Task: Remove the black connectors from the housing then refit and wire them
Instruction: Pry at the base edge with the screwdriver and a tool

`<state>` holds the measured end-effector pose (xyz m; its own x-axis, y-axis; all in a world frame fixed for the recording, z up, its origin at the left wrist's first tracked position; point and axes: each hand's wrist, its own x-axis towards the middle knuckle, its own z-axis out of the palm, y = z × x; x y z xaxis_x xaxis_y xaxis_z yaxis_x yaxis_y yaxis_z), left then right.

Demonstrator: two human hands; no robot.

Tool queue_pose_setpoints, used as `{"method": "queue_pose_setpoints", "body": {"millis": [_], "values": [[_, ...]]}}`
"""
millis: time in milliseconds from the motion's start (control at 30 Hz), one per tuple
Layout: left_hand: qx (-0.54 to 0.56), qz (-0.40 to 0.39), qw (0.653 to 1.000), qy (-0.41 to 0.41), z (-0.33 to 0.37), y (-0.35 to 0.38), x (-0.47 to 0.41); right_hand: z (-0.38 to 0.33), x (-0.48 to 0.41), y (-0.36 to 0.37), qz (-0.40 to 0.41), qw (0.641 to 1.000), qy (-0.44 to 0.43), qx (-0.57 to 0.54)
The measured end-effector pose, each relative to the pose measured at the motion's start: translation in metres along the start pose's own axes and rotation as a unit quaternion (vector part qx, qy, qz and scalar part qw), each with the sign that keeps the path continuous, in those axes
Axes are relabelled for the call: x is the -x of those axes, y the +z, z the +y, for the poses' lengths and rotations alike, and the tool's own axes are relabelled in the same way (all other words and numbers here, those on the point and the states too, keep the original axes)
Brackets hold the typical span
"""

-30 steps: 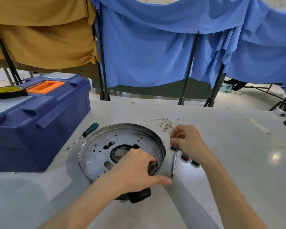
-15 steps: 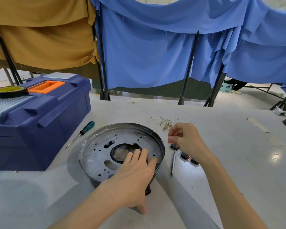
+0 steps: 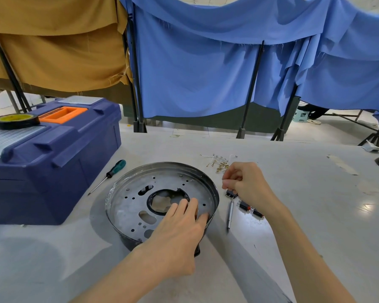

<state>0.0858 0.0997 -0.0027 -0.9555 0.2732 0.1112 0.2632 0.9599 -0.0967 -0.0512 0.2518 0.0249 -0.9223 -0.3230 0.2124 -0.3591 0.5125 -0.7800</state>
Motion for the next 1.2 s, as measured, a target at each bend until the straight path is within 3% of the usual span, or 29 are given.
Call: {"method": "queue_pose_setpoints", "body": {"millis": [633,833,933,1033,1200], "values": [[0.004,0.01,1.0,-0.002,-0.002,0.003,-0.008,0.004,0.006,0.0,-0.007,0.998,0.032,-0.056],[0.079,-0.067,0.994,-0.03,-0.025,-0.034,-0.027,0.007,0.009,-0.003,-0.011,0.994,0.061,-0.09],[0.172,-0.124,0.974,-0.073,-0.046,-0.065,-0.043,0.004,0.01,-0.003,-0.012,0.986,0.064,-0.151],[0.256,-0.145,0.949,-0.113,-0.062,-0.09,-0.055,0.0,0.01,-0.001,0.008,0.974,0.079,-0.212],[0.291,-0.143,0.936,-0.14,-0.078,-0.108,-0.069,-0.005,0.013,0.003,-0.004,0.953,0.105,-0.283]]}}
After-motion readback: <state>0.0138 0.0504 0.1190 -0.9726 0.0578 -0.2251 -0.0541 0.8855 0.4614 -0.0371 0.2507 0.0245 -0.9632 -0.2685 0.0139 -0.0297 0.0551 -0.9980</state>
